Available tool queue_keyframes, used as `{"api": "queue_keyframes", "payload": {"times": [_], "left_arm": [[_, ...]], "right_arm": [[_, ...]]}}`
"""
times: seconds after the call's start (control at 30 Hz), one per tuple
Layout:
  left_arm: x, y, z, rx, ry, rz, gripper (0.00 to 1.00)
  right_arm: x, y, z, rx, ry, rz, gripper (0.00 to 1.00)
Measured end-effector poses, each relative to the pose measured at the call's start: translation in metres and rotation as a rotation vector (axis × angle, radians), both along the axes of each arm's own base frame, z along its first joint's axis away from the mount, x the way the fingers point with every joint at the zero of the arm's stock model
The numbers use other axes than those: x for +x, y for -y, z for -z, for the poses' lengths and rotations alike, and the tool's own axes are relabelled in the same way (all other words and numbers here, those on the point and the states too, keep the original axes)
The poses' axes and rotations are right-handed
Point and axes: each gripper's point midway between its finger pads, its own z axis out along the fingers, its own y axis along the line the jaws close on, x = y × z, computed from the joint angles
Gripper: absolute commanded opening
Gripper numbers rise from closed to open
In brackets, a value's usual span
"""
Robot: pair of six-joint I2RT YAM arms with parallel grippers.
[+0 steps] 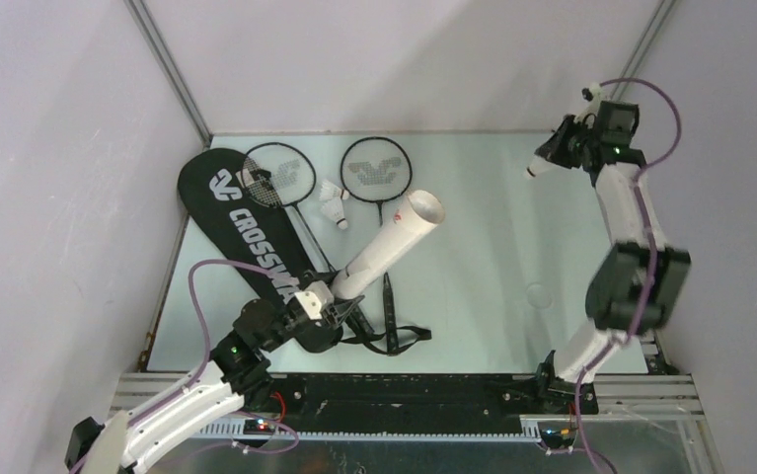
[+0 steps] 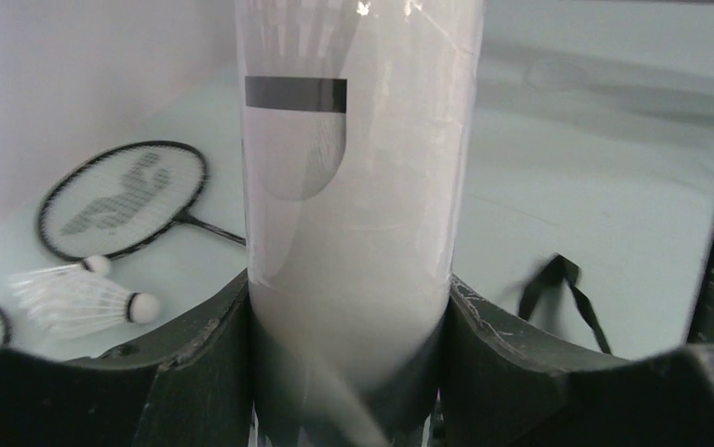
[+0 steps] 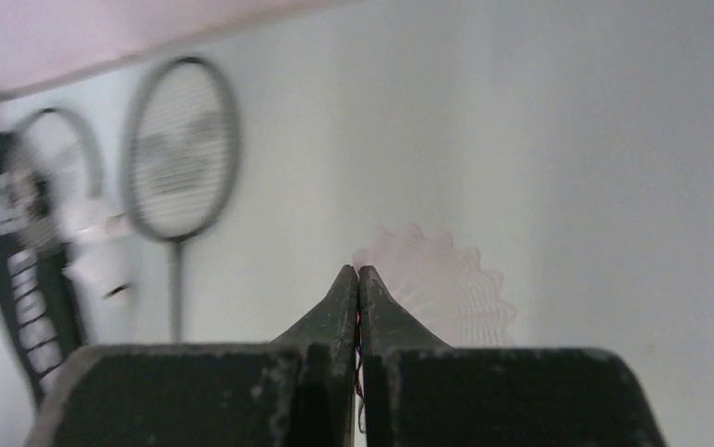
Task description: Pack up the badminton gear
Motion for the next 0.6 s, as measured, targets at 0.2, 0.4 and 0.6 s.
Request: {"api": "queue_keyframes", "payload": {"times": [0.2,0.4,0.6], "left_arm": [[-0.022,0.017,0.006,0.085,-0.024,0.172,0.23],[-0.029,0.023,0.001,0.114,0.001,0.232,0.23],[-0.029,0.022,0.008,0.144,-0.007,0.235,0.22]], "right_arm": [[-0.113,-0.096,-0.155,0.017,0.457,-0.237,0.0],[-0.231,-0.157,-0.232,0.05,0.742,-0.442,0.0],[-0.307,-0.174,-0.259,0.094,0.861,-0.561,0.0]]}}
